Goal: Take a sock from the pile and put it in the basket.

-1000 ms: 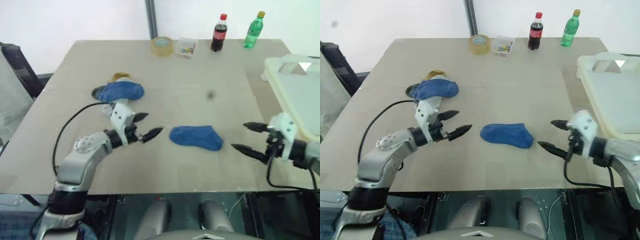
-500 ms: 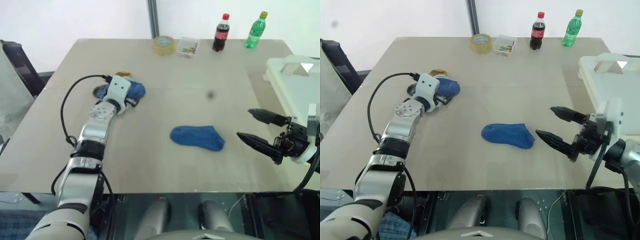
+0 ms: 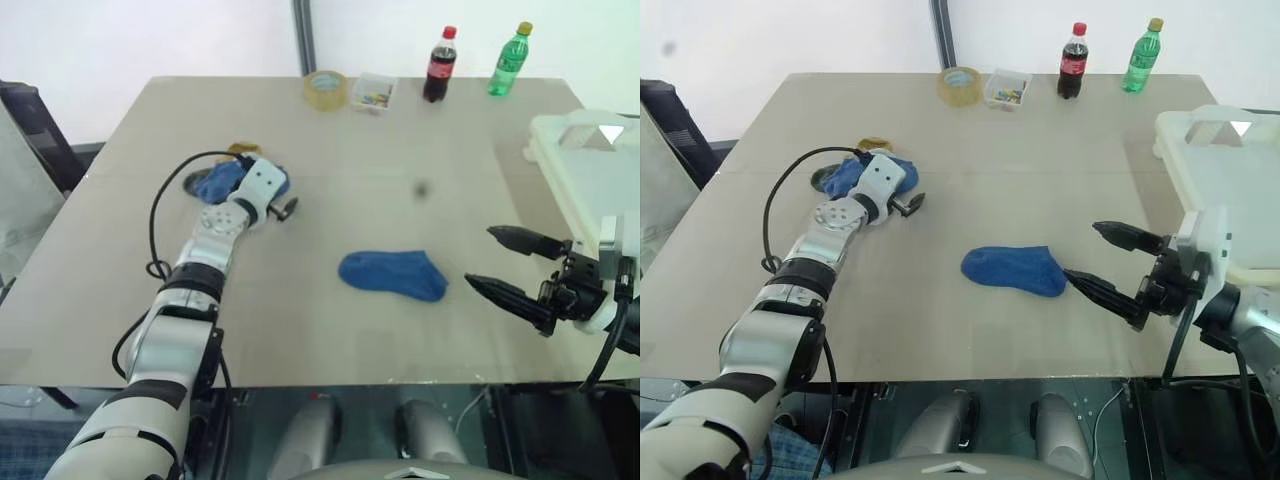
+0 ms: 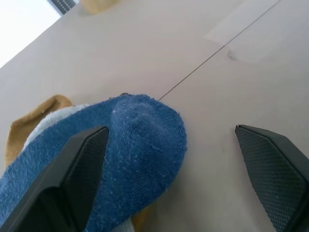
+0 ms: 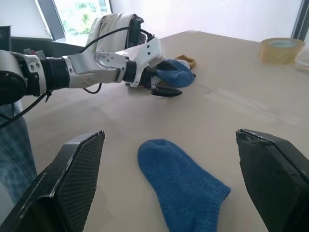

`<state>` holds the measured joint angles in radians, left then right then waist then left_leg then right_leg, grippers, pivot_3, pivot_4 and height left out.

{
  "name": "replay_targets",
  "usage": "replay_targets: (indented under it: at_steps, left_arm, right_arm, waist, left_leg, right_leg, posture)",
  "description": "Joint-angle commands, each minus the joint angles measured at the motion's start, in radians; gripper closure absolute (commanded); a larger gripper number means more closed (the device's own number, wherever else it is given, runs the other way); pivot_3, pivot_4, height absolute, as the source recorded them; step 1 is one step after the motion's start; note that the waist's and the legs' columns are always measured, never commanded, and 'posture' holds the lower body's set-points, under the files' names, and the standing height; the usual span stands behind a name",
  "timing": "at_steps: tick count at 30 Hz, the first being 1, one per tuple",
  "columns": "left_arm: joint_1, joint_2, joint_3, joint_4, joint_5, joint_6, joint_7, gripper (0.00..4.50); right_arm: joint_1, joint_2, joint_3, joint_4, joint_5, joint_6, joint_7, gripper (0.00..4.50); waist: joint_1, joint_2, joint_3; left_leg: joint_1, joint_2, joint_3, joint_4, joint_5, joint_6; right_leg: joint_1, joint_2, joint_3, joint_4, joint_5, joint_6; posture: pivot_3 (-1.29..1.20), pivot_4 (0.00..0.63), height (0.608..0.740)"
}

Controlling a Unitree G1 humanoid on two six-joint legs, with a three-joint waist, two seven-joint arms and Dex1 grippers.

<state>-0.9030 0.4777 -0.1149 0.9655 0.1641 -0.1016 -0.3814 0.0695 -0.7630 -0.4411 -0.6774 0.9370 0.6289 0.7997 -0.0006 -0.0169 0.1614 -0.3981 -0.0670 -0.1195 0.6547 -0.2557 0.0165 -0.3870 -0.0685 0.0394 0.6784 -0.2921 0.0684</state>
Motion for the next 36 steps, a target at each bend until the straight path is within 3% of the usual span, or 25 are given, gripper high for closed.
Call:
replay_targets:
  at_steps: [1,28,32,34,36]
  left_arm:
    - [-0.028,0.031,0.001,-0.002,0.034,-0.009,0.047,0.00]
    - [-0.003,0.066,-0.006,0.017,0.099,0.061,0.086,0.00]
    - [0.000,0.062,-0.003,0.011,0.093,0.066,0.083,1.66]
    - [0.002,0.061,-0.003,0.007,0.091,0.067,0.082,2.78]
    - [0.002,0.059,-0.003,0.007,0.091,0.068,0.085,3.29]
  right_arm:
    - [0.009,-0.014,-0.008,-0.021,-0.012,-0.026,0.004,0.05]
    - [0.009,-0.024,0.007,-0.007,-0.034,-0.042,0.019,0.05]
    - [0.009,-0.024,0.008,-0.006,-0.038,-0.046,0.022,0.00]
    - [0.009,-0.024,0.009,-0.006,-0.039,-0.046,0.023,0.00]
    - [0.010,-0.024,0.009,-0.005,-0.041,-0.046,0.024,0.00]
  waist:
    - [-0.005,0.000,0.000]
    - [-0.015,0.000,0.000]
    - [-0.015,0.000,0.000]
    - [-0.013,0.000,0.000]
    - [-0.012,0.000,0.000]
  left_leg:
    - [0.000,0.000,0.000,0.000,0.000,0.000]
    - [0.001,0.000,0.000,0.001,0.000,0.000]
    - [0.001,0.001,0.000,0.001,0.000,0.000]
    - [0.001,0.000,0.000,0.001,0.000,0.000]
    - [0.001,0.000,0.000,0.001,0.000,0.000]
  right_leg:
    - [0.000,0.000,0.000,0.000,0.000,0.000]
    - [0.000,0.001,0.001,0.002,0.000,0.000]
    - [0.000,0.001,0.001,0.002,0.000,0.000]
    - [0.000,0.001,0.001,0.002,0.000,0.000]
    - [0.000,0.001,0.001,0.002,0.000,0.000]
  posture:
    - [0.00,0.150,0.740]
    - [0.00,0.150,0.740]
    - [0.00,0.150,0.740]
    - [0.00,0.150,0.740]
    - [0.00,0.150,0.740]
